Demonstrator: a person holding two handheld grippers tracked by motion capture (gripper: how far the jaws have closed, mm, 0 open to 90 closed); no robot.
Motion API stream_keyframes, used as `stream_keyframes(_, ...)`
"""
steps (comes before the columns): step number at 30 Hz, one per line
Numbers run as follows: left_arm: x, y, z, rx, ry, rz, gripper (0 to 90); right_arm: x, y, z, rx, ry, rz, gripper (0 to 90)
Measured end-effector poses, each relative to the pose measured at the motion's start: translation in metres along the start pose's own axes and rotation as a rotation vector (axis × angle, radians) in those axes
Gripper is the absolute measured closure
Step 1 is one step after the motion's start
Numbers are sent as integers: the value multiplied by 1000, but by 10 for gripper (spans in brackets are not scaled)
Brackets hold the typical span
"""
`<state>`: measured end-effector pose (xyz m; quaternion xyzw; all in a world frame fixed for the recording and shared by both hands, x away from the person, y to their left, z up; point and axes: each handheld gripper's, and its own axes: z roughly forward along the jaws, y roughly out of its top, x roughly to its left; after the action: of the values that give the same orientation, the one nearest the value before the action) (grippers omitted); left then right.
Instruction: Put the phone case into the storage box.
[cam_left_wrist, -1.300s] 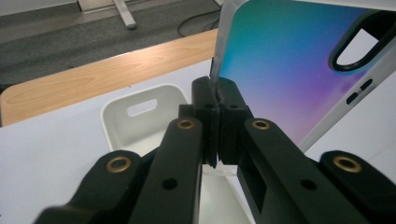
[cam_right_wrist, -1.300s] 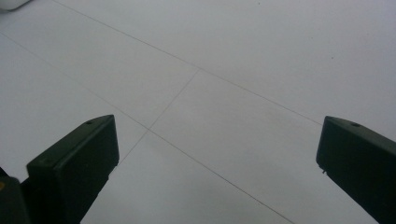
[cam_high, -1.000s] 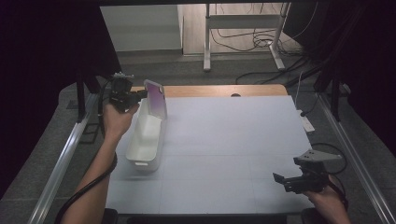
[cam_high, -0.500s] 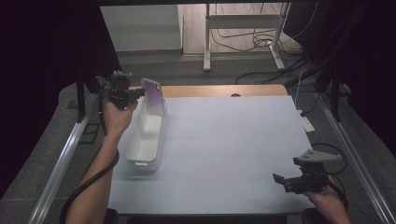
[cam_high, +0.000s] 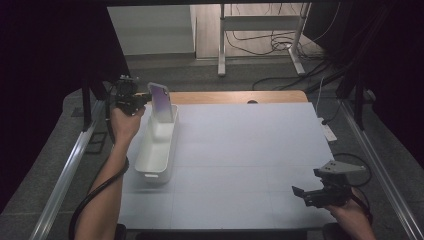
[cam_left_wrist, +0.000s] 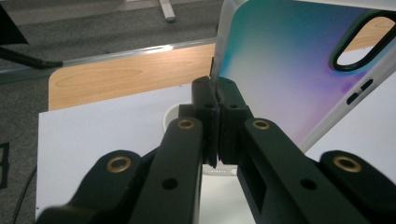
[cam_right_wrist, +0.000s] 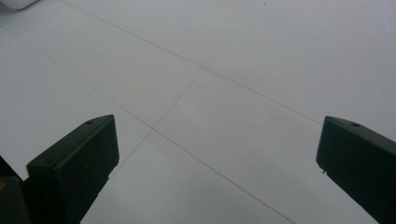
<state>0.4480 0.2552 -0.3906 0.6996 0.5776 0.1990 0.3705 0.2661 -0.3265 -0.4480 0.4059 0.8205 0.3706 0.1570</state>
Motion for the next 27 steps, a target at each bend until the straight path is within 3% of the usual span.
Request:
stream_keyframes(15, 9, -10, 25, 26, 19, -37, 879, 0, 0, 0, -1, 3, -1, 0)
stream_keyframes(27, 15, -17, 40, 21, 39, -73, 878, 0, 0, 1, 4, 7, -4, 0)
